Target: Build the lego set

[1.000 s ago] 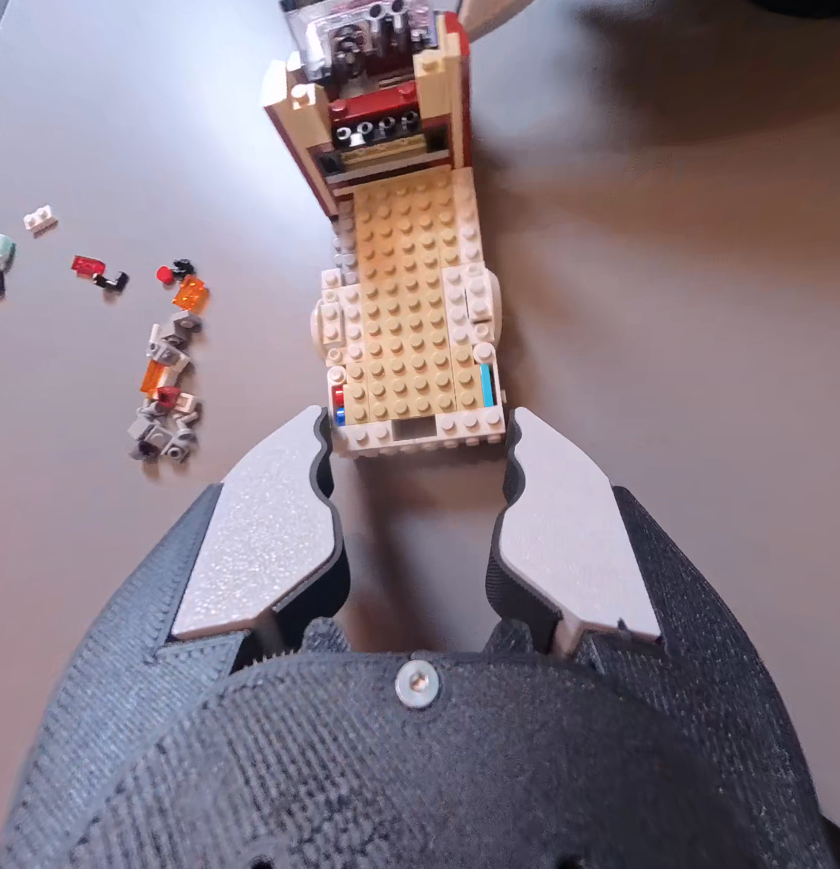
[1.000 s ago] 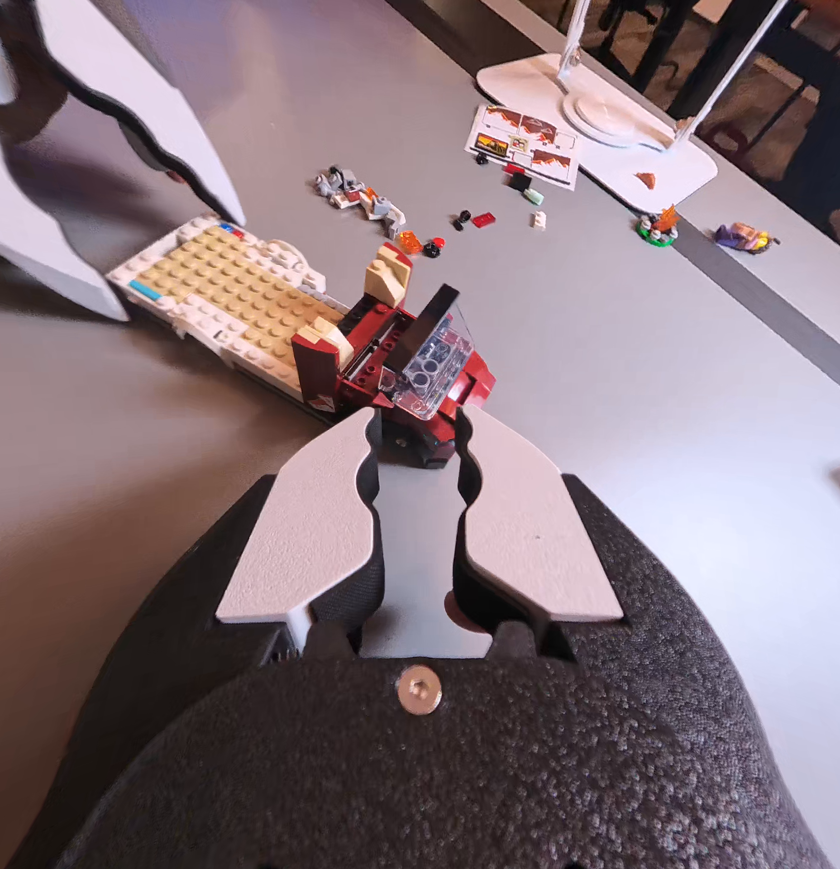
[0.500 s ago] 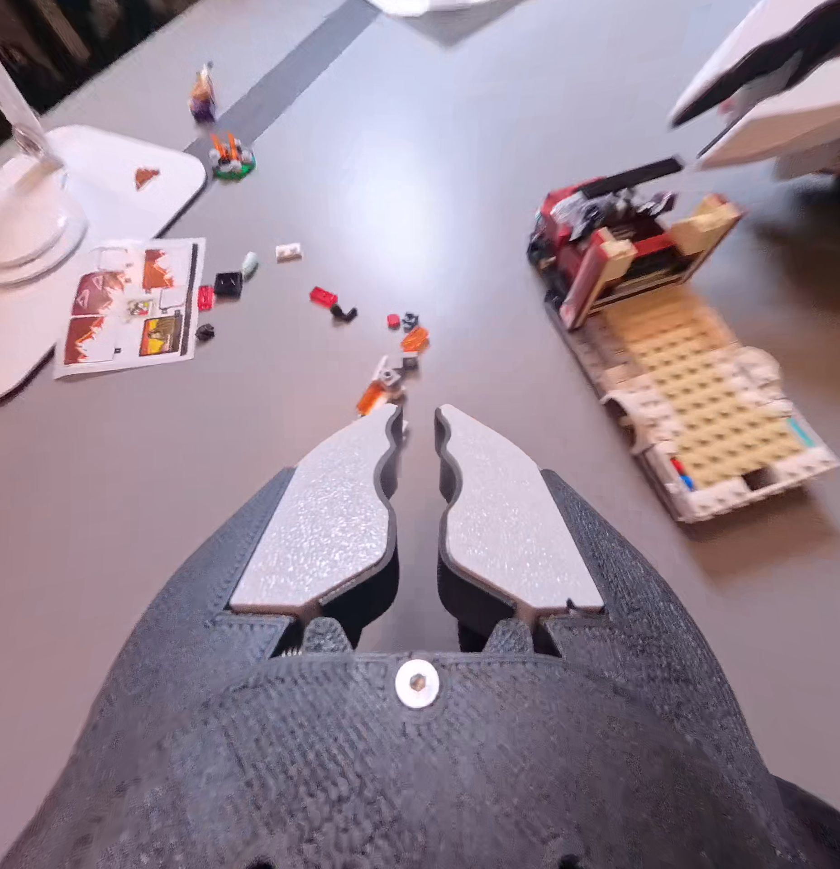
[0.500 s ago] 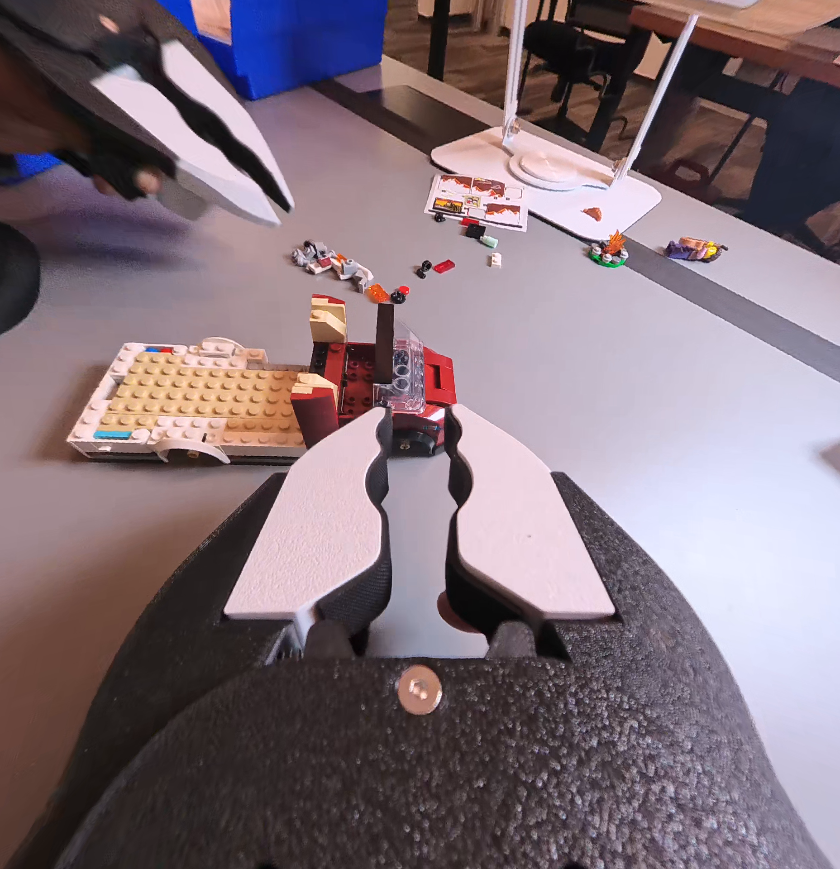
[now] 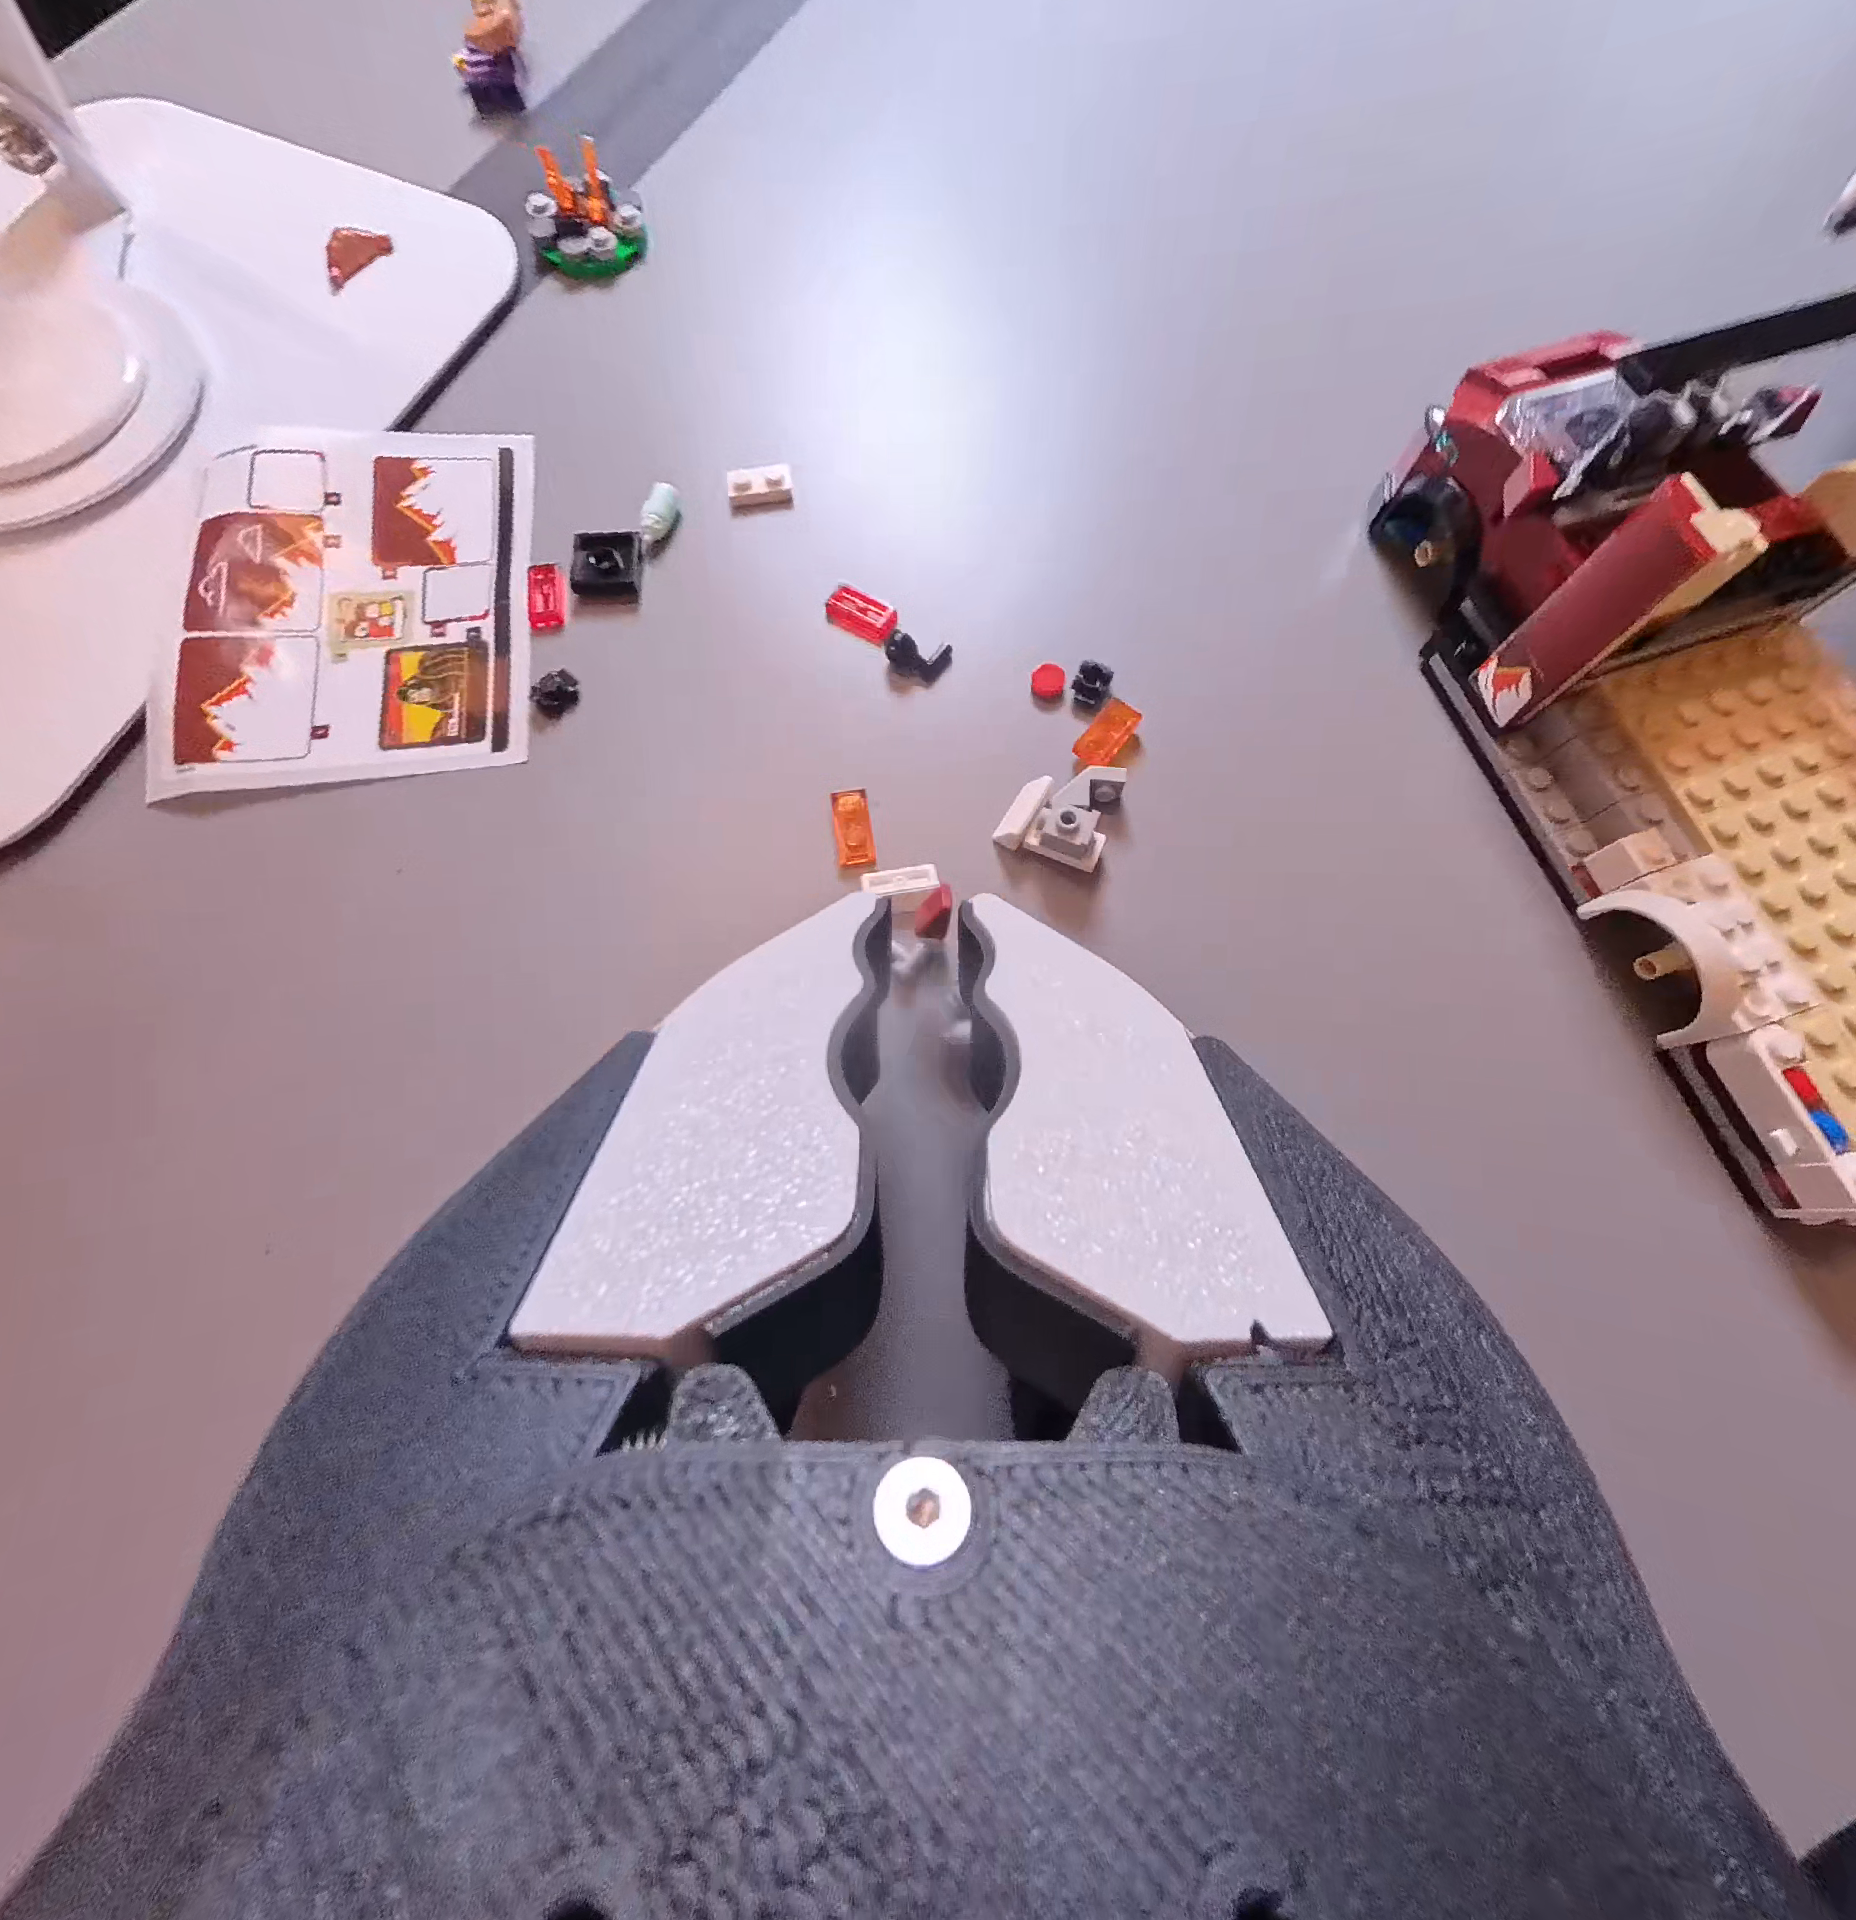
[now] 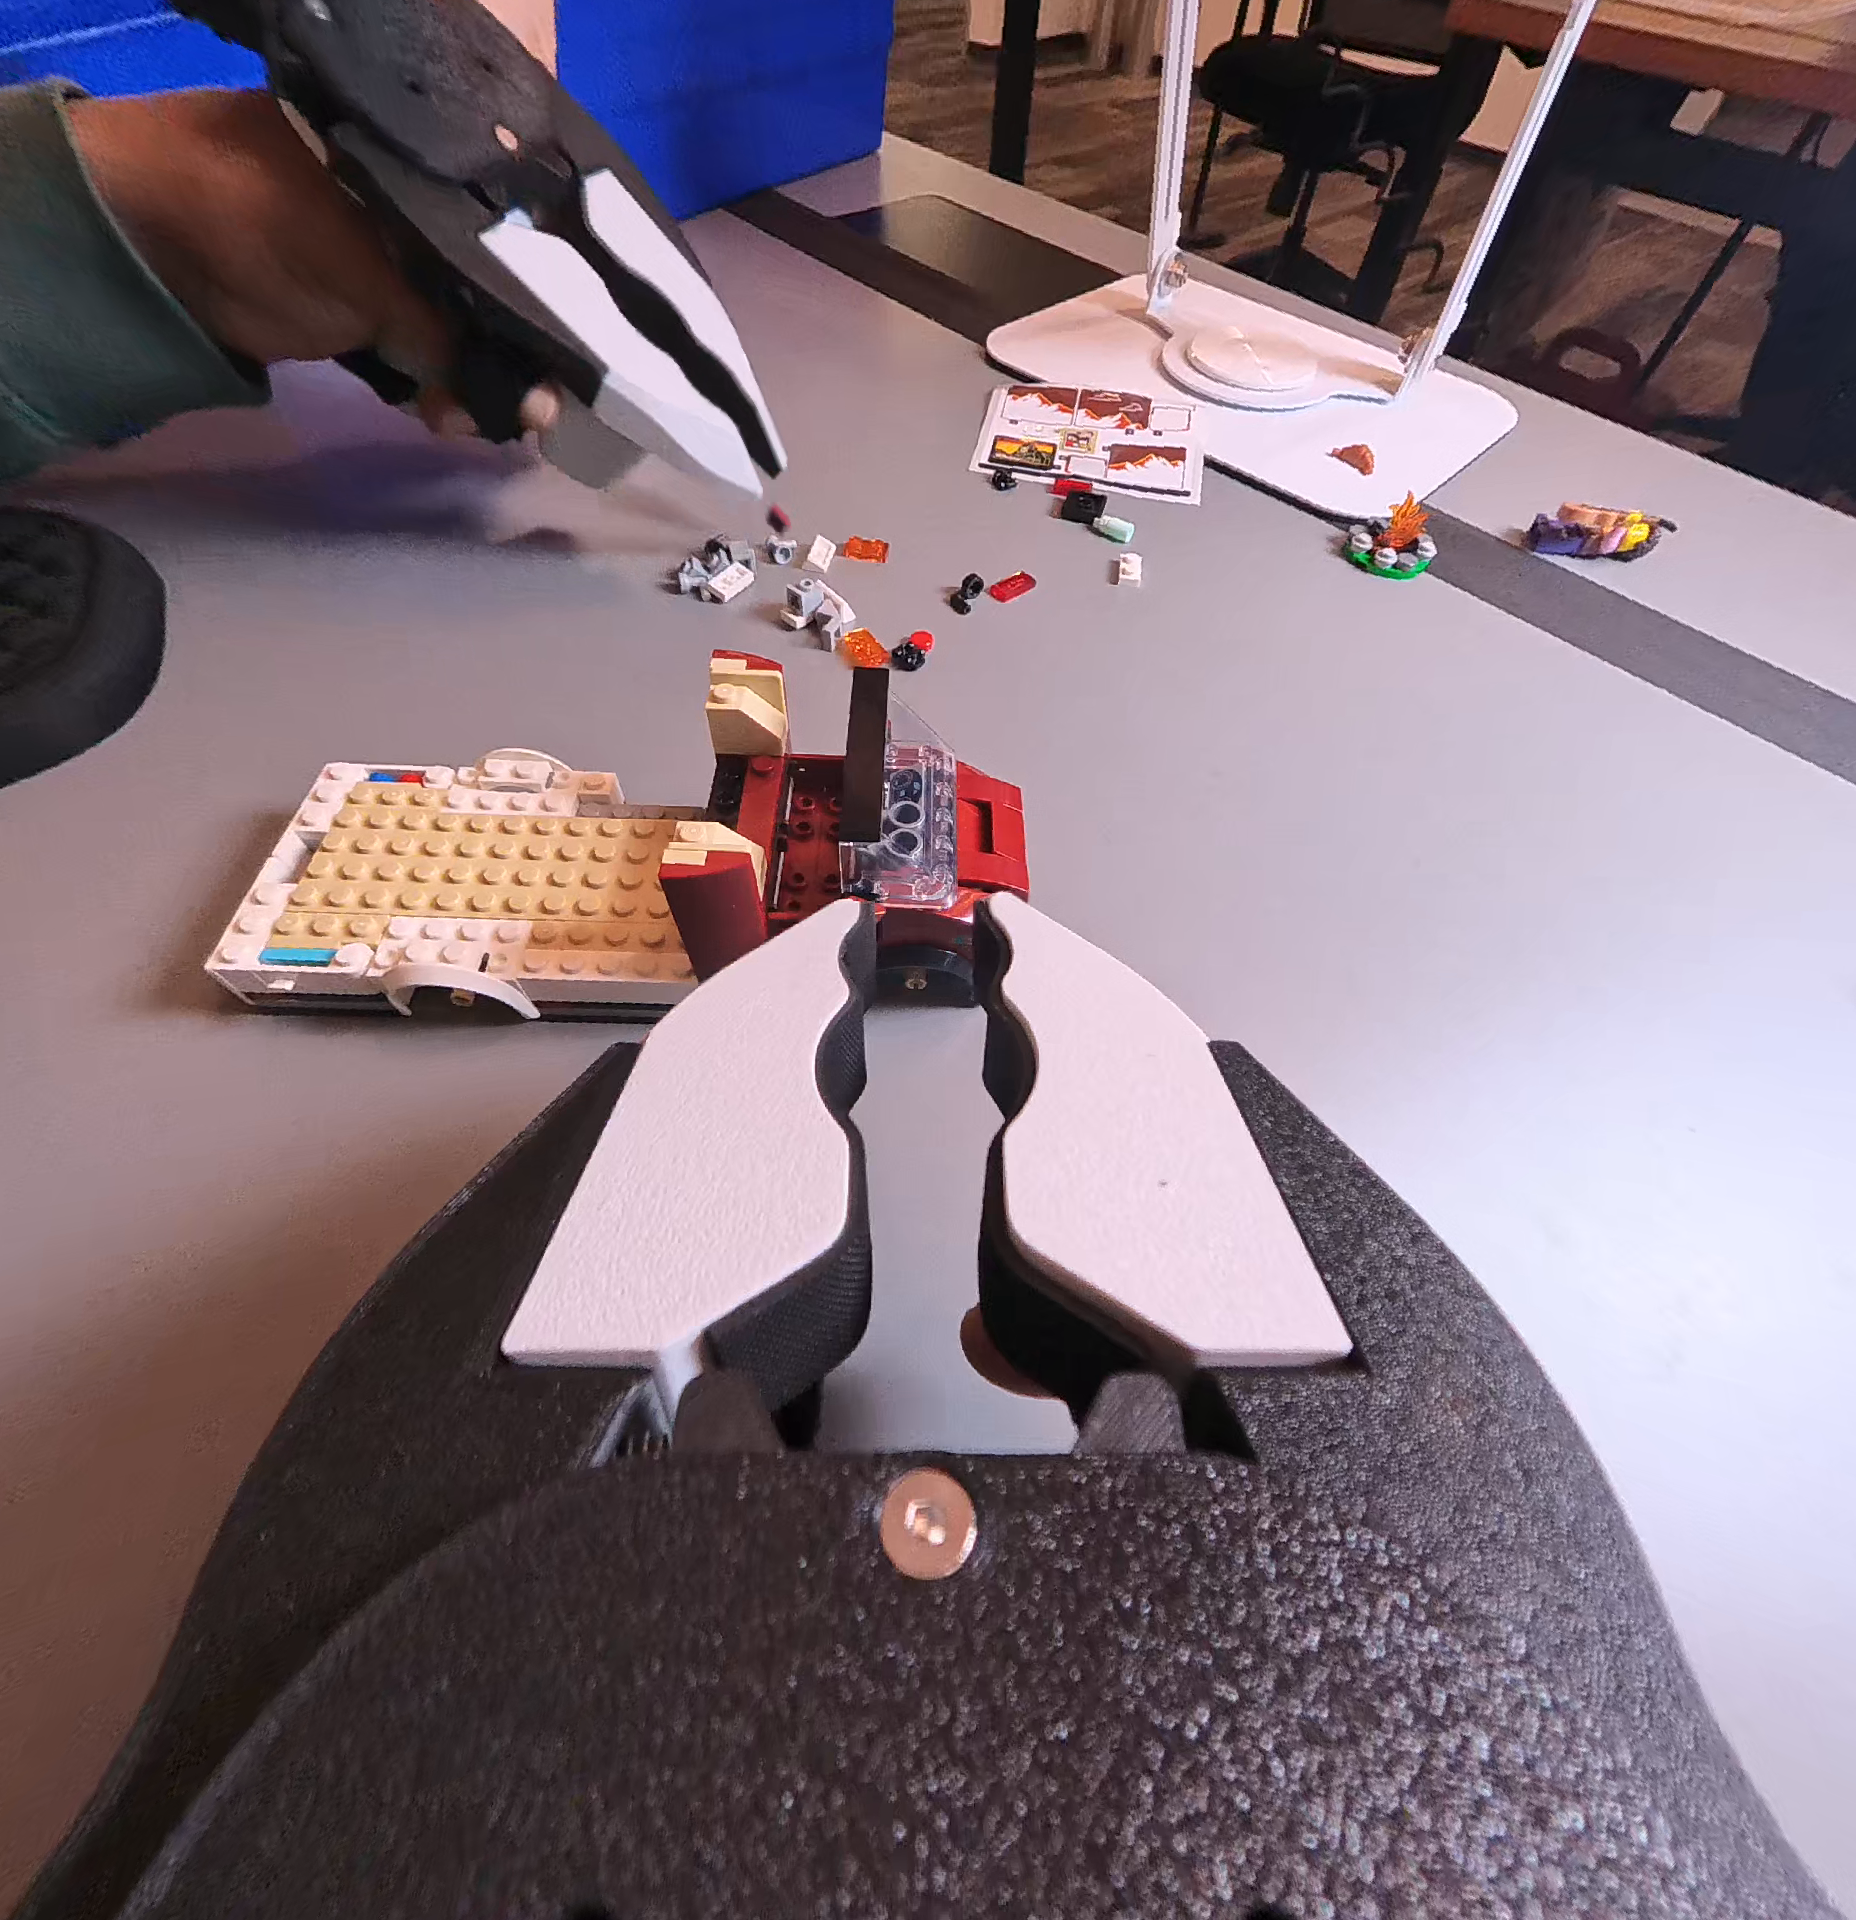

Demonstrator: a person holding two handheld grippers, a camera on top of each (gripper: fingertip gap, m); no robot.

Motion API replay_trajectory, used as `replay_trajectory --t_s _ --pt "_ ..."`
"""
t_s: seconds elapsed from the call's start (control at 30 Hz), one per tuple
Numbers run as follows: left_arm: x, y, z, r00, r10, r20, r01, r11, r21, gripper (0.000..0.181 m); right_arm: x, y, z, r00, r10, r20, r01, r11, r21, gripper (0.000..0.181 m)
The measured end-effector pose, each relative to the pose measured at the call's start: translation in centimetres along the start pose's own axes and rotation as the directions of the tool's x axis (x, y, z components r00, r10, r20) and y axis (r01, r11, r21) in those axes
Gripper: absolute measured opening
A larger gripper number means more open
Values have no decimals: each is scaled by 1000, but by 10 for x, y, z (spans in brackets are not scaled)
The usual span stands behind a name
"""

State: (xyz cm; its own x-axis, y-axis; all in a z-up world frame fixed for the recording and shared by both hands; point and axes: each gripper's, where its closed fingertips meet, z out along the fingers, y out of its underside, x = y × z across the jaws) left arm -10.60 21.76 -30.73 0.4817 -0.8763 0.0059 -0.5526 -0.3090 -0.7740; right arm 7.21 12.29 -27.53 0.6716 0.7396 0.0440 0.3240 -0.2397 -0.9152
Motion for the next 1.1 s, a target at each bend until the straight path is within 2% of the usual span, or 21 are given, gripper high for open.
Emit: replay_trajectory --t_s 0.1,0.23,0.3,0.43,0.5,0.63,0.73,0.9,1.0,1.1 --pt "-6 1 -3 999 -52 -16 52 999 12 17 -1 -1 -1 1000 12 14 -12 1000 9 18" --pt "1 5 0 998 -23 -52 23 1000 -3 24 -1 -2 -3 999 32 31 -33 999 21 18" --pt "15 5 0 994 24 -103 -26 1000 -16 22 0 -3 -3 998 44 40 -45 999 25 18" --pt "29 15 7 982 159 -102 -170 979 -116 26 0 -2 -3 997 62 54 -64 998 25 17" --pt "27 21 11 974 214 -71 -224 959 -175 24 0 -2 -3 996 62 59 -64 998 24 17" --pt "26 21 12 972 224 -66 -233 955 -186 7 -1 -3 -4 997 51 58 -53 998 27 17" --pt "23 18 8 983 170 -63 -178 972 -153 0 -1 -3 -5 997 50 57 -52 998 30 17" --pt "21 -5 -7 990 -39 -137 39 999 -5 0 0 -4 -7 997 48 56 -50 998 33 16" --pt "13 1 -10 995 -22 -94 17 998 -52 9 0 -4 -7 997 48 57 -50 998 34 16" --pt "18 11 -3 995 4 -102 -16 993 -114 16 -1 -3 -6 997 46 61 -47 998 29 16"
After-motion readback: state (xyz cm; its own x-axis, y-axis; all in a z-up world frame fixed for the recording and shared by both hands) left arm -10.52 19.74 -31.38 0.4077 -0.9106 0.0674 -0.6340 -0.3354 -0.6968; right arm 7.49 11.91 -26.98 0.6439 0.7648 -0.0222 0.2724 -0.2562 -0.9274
